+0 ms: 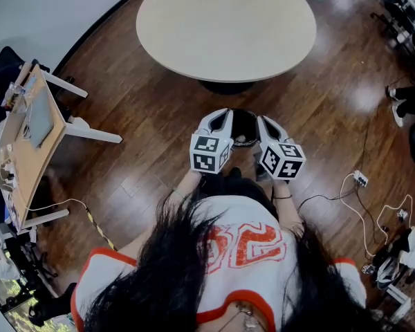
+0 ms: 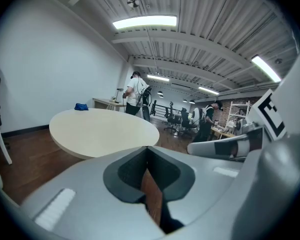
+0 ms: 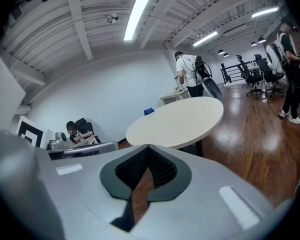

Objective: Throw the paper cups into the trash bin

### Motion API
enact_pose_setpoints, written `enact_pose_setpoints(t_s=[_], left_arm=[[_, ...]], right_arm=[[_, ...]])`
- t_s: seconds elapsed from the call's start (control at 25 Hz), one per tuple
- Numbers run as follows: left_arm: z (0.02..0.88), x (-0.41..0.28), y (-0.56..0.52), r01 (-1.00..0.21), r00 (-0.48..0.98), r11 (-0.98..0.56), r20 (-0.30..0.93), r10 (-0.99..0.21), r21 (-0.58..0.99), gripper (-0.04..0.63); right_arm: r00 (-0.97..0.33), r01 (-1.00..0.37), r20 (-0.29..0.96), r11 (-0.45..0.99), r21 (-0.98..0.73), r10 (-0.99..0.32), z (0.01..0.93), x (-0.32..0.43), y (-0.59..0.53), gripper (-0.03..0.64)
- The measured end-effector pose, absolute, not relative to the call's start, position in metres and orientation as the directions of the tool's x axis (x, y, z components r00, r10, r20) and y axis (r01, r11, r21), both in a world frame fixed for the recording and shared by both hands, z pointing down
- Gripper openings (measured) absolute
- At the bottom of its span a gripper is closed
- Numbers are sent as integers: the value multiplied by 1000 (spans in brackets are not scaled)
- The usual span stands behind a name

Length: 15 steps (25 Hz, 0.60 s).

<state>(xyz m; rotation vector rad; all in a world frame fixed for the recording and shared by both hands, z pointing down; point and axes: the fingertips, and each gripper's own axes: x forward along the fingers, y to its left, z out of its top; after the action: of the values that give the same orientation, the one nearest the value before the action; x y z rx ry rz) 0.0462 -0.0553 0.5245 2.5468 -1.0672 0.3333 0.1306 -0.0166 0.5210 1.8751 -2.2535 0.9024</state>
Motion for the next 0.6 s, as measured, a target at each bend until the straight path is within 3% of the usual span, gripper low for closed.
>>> enact_pose_setpoints(t_s=[0.6], left_arm=[[526,35,-47,-734,675,-636,355,-646,239,0]], right_arm=[[-255,-918,413,85,-386,-875,522,126,-12,0]])
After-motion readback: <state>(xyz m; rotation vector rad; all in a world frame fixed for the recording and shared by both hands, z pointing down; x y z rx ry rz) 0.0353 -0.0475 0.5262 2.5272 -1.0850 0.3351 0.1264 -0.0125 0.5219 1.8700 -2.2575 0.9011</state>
